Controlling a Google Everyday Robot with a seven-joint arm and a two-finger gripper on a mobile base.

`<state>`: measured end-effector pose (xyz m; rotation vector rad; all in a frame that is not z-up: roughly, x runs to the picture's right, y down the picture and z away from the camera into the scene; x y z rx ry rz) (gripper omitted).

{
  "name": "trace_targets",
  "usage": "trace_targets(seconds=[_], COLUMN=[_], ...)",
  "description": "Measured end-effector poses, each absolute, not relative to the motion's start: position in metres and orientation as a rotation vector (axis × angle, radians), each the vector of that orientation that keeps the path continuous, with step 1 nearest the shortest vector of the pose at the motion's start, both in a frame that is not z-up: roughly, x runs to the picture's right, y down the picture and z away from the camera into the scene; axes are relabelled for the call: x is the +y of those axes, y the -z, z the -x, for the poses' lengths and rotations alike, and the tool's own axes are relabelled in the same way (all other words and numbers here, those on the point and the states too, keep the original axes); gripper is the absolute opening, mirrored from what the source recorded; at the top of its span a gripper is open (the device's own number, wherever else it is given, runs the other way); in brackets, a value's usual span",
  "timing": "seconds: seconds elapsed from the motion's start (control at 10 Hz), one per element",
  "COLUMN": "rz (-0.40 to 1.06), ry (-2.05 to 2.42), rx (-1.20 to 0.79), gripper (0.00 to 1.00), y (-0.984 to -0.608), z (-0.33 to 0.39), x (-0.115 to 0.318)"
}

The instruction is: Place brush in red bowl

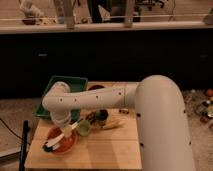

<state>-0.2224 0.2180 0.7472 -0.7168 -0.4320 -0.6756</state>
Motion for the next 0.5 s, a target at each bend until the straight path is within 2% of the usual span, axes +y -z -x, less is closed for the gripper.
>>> trace_targets(seconds=[0.5], rz=[0.692], ry=[0.689], rx=[-0.432], gripper=[0.80], y=[-0.7401], z=[0.2233], x=[0.2126])
